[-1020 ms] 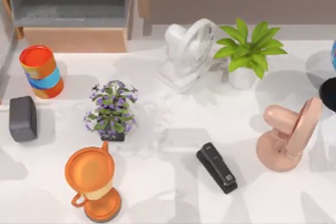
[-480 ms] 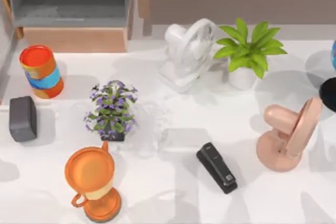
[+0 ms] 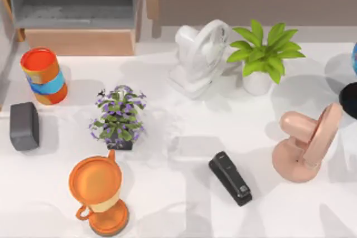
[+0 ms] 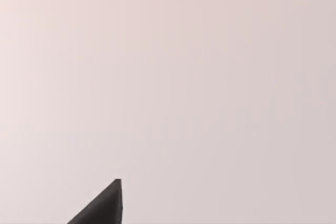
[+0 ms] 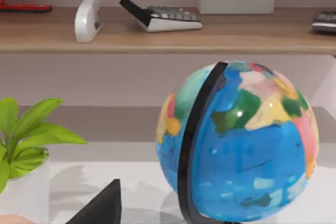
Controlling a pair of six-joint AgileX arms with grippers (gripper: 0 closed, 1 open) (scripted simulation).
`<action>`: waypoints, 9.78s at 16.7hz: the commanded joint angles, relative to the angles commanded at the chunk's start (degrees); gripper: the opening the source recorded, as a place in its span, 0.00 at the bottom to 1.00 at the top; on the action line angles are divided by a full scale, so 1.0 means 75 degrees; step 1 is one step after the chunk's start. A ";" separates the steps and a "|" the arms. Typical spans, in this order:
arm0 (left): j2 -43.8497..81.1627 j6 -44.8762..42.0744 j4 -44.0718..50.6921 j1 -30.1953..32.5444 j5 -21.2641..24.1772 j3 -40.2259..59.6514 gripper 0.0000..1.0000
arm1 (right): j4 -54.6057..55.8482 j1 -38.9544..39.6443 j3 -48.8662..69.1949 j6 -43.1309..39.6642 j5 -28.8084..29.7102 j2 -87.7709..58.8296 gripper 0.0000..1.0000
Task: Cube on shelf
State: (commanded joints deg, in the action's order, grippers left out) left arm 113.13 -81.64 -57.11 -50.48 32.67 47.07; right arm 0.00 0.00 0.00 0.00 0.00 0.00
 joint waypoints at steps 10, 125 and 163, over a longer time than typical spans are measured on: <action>0.0615 0.3287 0.7757 0.1020 -0.2083 0.5819 1.00 | 0.0000 0.0000 0.0000 0.0000 0.0000 0.0000 1.00; -0.1463 0.8524 0.4315 1.1948 -0.6842 0.7610 0.00 | 0.0000 0.0000 0.0000 0.0000 0.0000 0.0000 1.00; 0.4477 0.9753 0.0652 1.1957 -0.9103 0.8109 0.00 | 0.0000 0.0000 0.0000 0.0000 0.0000 0.0000 1.00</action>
State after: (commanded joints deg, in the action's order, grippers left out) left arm 146.71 -8.49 -52.22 39.20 -35.61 107.89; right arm 0.00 0.00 0.00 0.00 0.00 0.00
